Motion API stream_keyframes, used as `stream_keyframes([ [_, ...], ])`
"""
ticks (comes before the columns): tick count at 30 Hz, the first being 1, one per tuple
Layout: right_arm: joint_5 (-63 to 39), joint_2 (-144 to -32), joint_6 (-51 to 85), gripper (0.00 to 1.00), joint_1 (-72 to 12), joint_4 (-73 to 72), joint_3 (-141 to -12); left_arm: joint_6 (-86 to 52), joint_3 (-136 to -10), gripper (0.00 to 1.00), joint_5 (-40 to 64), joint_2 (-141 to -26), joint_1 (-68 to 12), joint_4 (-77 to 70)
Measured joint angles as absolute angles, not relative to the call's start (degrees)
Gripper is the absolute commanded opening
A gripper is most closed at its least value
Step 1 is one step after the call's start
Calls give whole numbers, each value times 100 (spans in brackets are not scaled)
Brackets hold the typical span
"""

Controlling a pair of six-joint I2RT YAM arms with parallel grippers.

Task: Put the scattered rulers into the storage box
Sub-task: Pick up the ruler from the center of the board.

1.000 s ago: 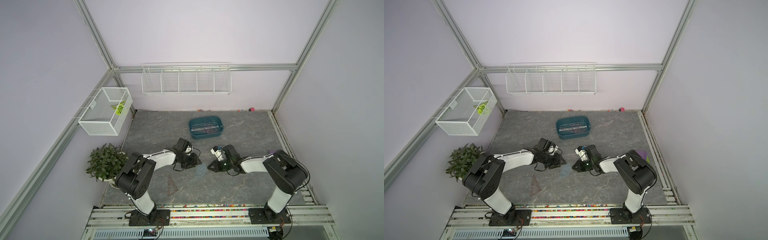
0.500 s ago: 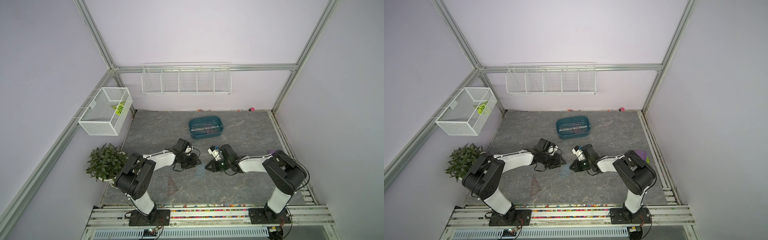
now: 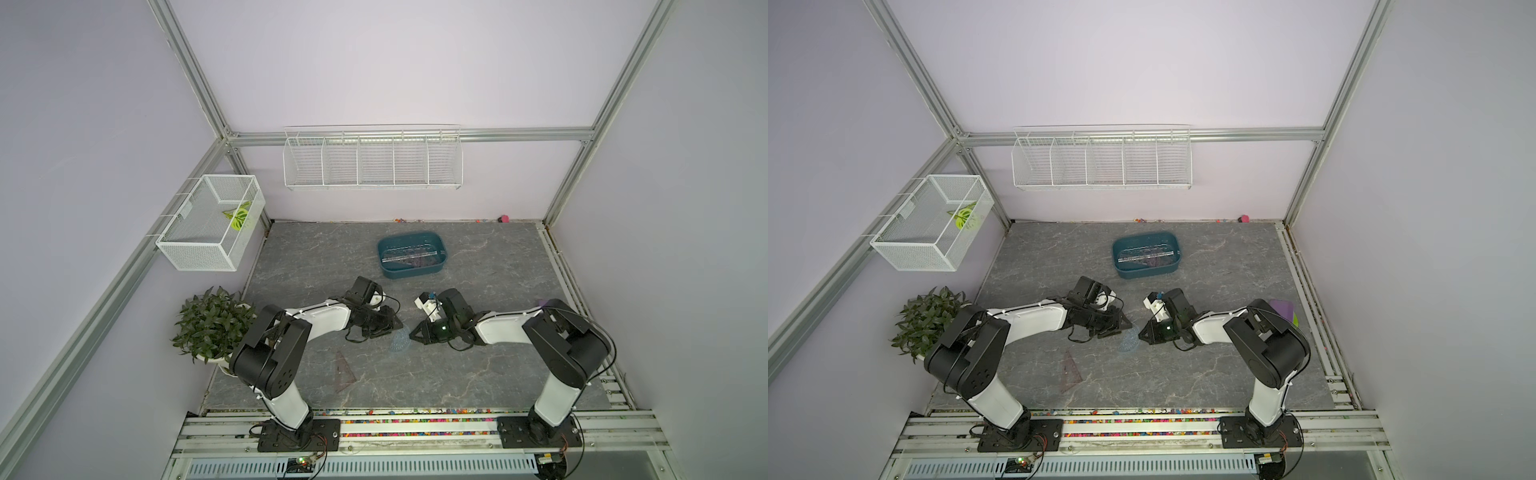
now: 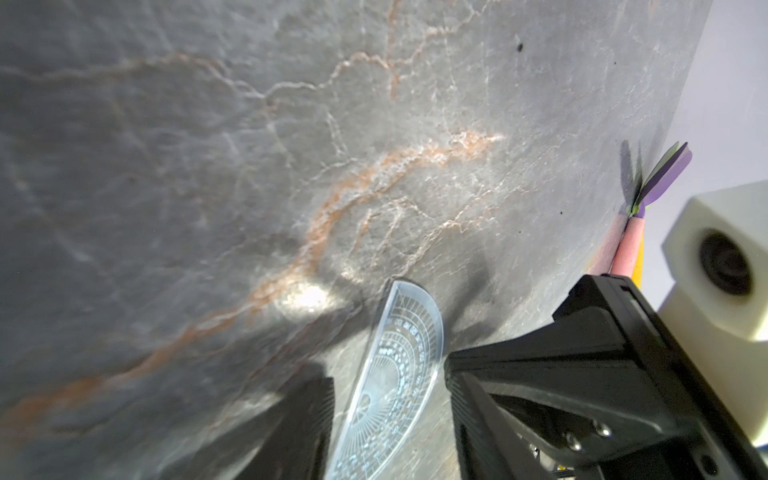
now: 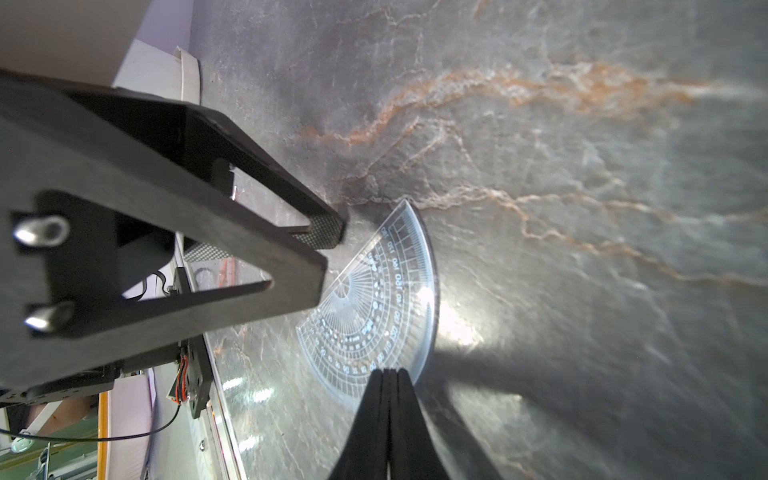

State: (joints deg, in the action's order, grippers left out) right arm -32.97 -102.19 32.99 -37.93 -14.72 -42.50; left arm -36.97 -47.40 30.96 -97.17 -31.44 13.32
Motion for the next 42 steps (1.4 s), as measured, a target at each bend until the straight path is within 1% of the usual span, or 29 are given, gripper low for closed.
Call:
stream_keyframes([
  [16, -3404, -10414, 3232, 8, -3835, -1671, -4259, -3677, -4740, 52, 3116, -9712, -3140, 1334],
  [20, -3468, -10477, 3229, 8, -3835, -1809, -4259, -3669, -4729, 50, 3135, -9717, -3133, 1330],
  [24, -3474, -10481, 3229, 8, -3835, -1844, -4254, -3658, -4670, 50, 3188, -9710, -3135, 1243],
  [35, -3301, -10082, 3124, 8, -3981, -1444, -4252, -3697, -4460, 50, 3179, -9583, -3151, 1011],
  [42, -3297, -10134, 3105, 8, -4066, -1409, -4366, -3701, -4445, 50, 3181, -9583, -3151, 989],
])
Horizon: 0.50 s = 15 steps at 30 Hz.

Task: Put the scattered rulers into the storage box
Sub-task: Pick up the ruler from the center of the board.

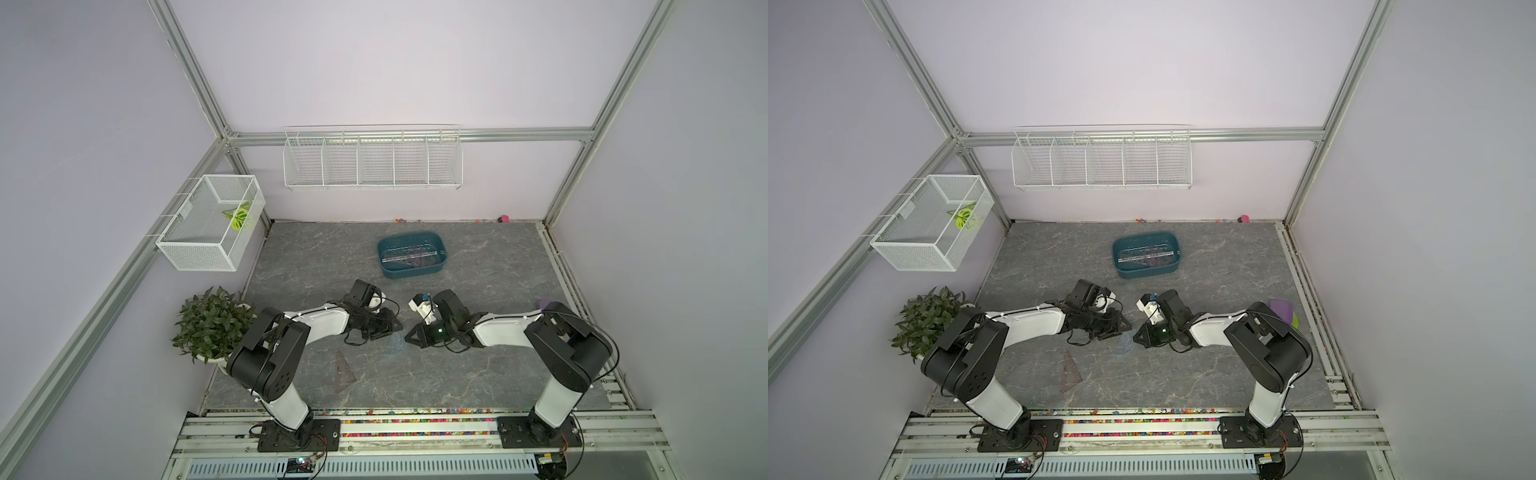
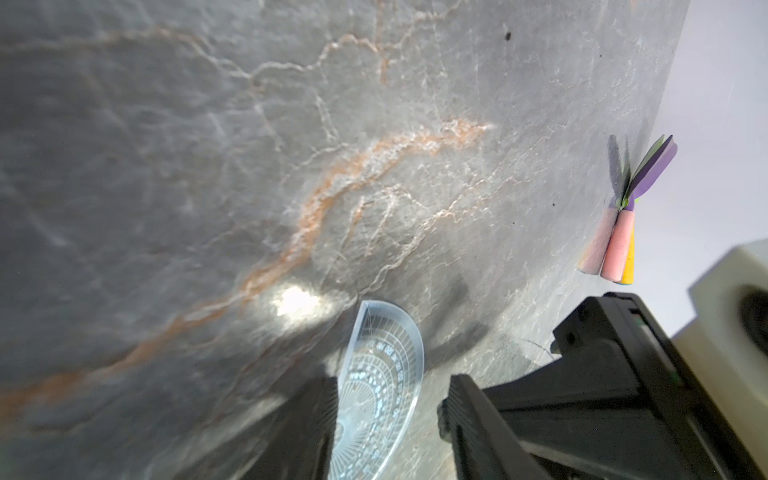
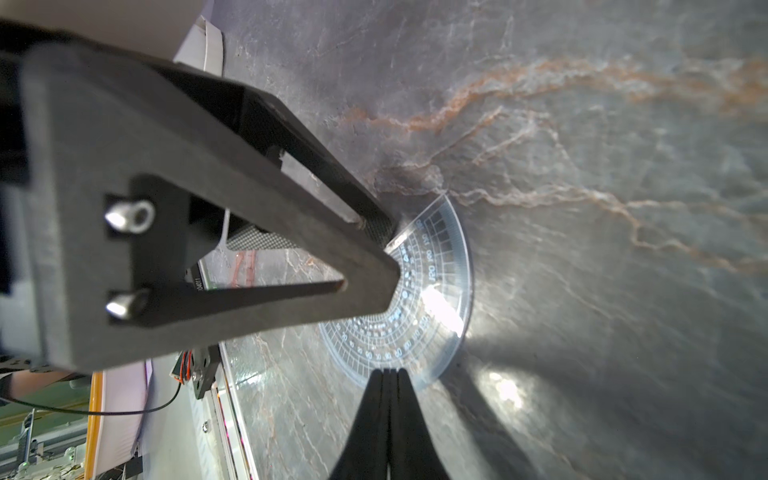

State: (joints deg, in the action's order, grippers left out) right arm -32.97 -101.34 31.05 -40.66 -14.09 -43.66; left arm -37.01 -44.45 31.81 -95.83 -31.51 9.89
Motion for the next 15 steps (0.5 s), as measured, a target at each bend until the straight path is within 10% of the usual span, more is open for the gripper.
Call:
stream_keyframes([
  [15, -3319, -10409, 3072, 7, -4088, -1446, -4425, -3699, -4436, 50, 3179, -9579, -3151, 978],
])
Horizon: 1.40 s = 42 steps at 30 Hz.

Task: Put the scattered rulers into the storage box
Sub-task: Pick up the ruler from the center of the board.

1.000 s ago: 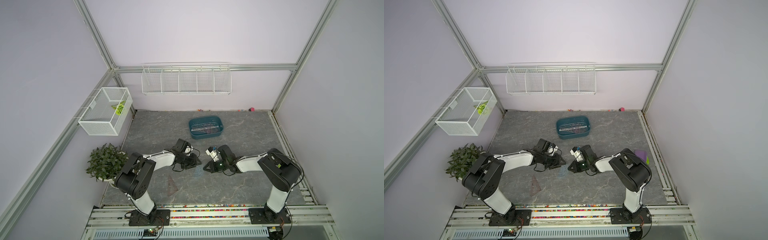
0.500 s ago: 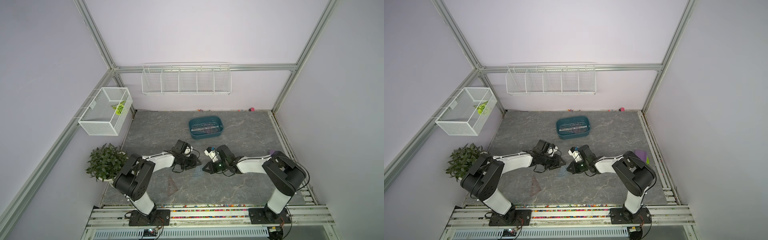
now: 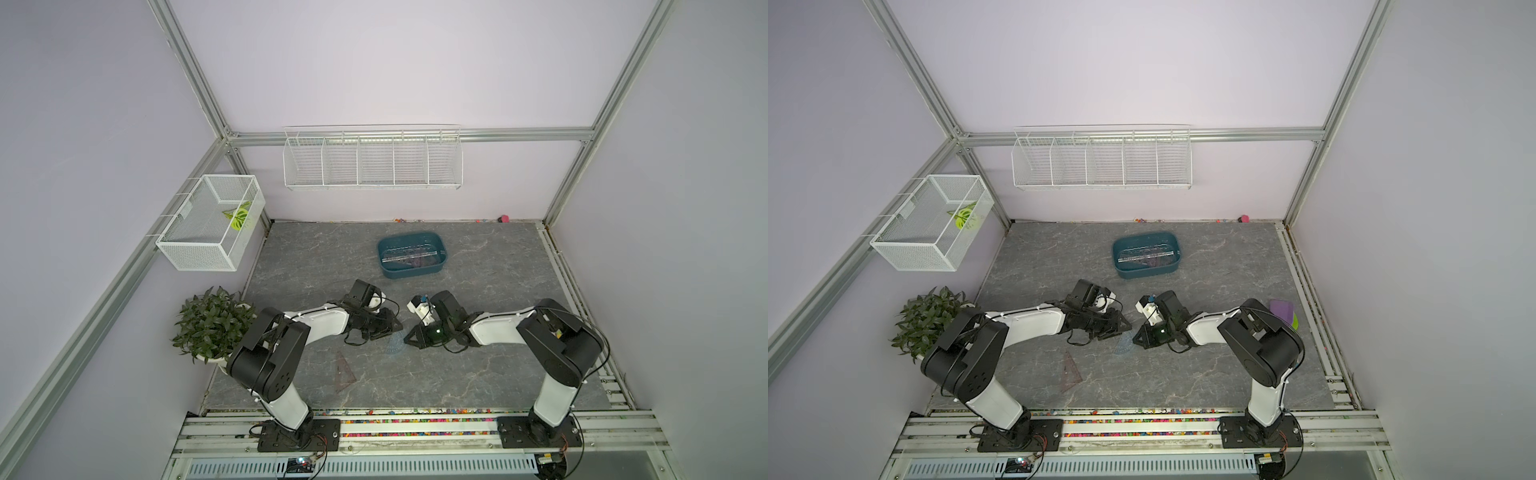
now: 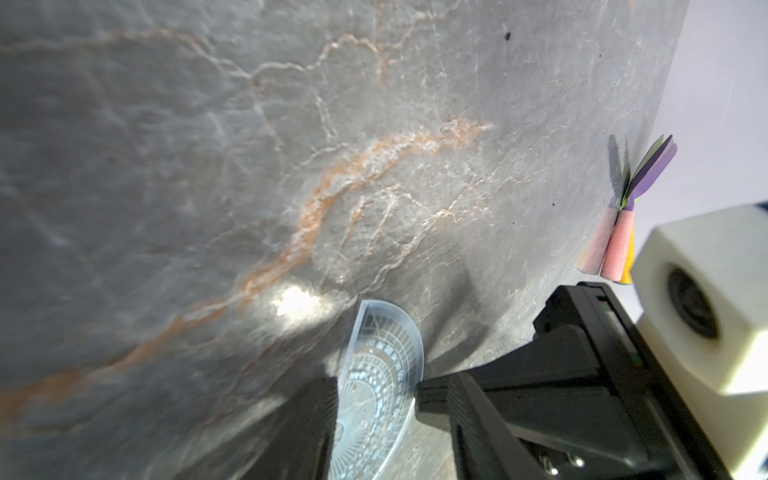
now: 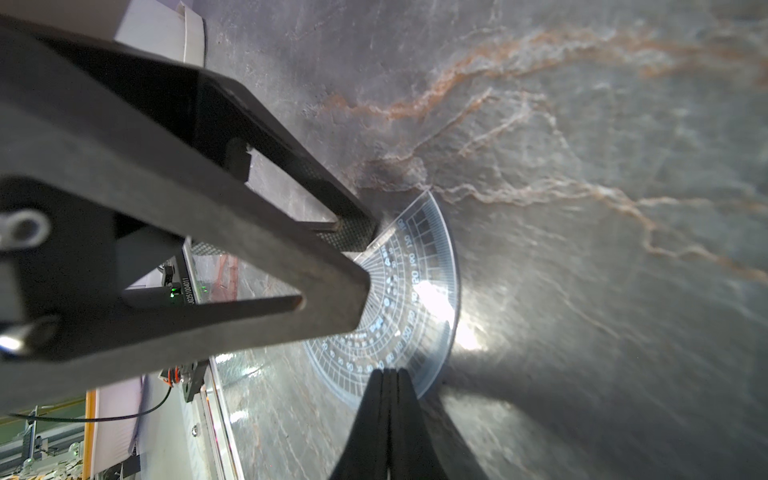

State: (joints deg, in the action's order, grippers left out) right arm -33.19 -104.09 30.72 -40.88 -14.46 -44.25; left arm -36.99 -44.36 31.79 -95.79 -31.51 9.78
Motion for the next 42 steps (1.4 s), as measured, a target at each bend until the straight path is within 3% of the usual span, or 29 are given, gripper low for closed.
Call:
stream_keyframes([
  [42, -3435, -10440, 3020, 6, -4080, -2362, -3992, -3715, -4278, 50, 3129, -9332, -3151, 1210],
])
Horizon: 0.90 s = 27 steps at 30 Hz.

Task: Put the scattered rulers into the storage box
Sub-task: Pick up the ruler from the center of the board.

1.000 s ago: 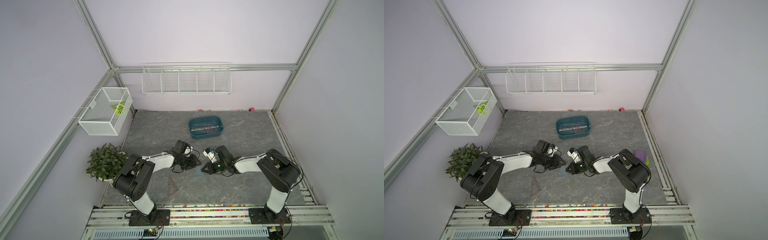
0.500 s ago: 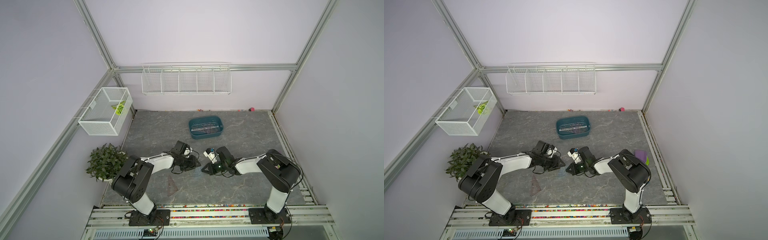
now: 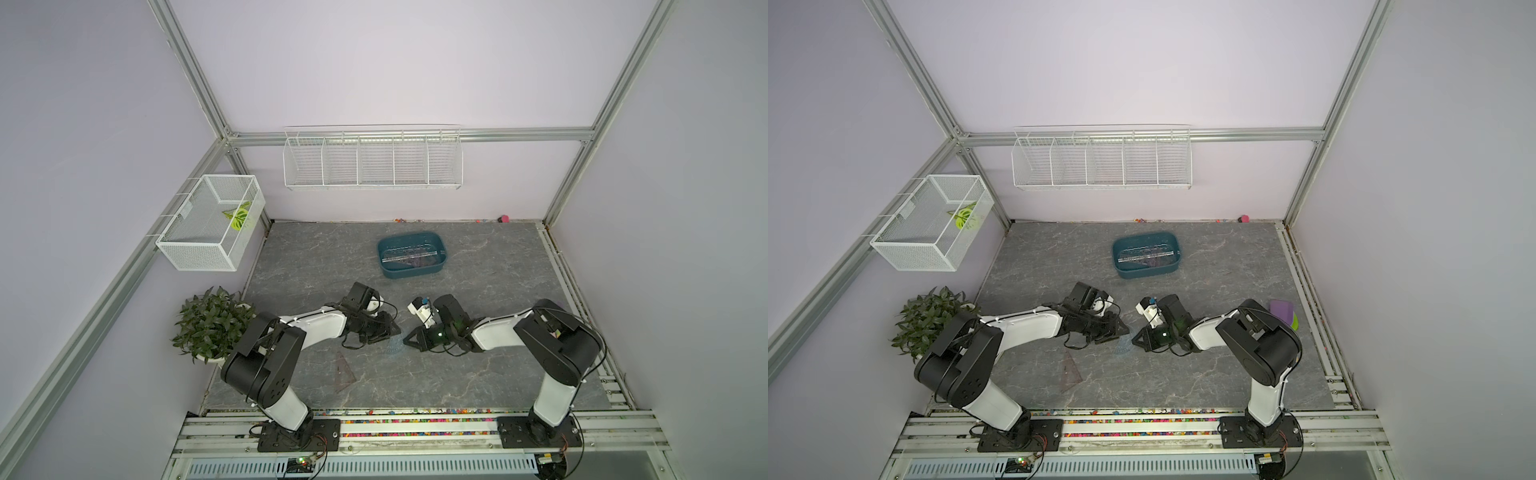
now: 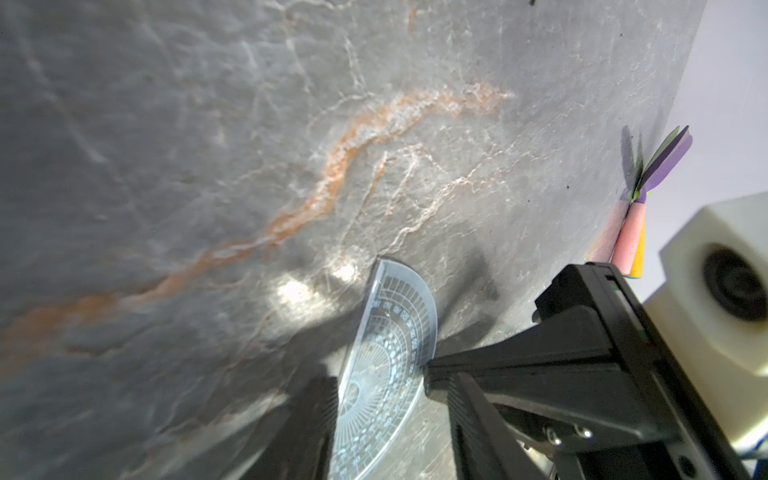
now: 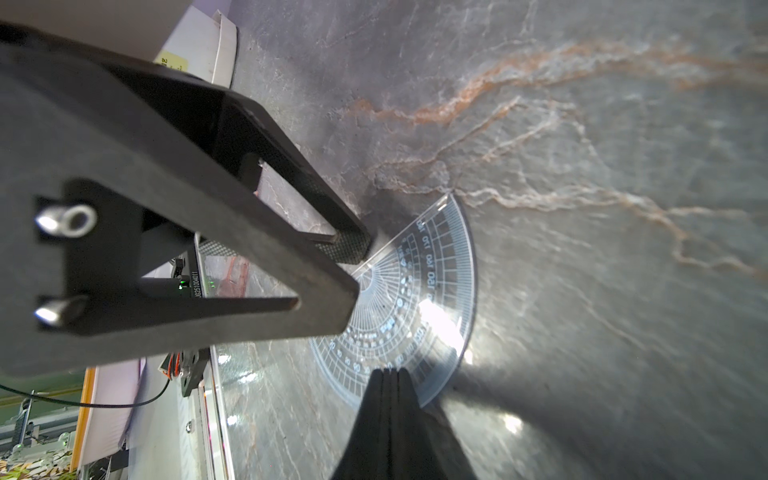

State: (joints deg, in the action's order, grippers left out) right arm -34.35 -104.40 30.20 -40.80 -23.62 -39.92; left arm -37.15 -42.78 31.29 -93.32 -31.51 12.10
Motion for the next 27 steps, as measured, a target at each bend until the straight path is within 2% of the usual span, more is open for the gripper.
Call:
stream_keyframes([
  [27, -3439, -10390, 3035, 6, -4080, -2742, -3715, -3726, -4230, 50, 3135, -9277, -3151, 1251],
])
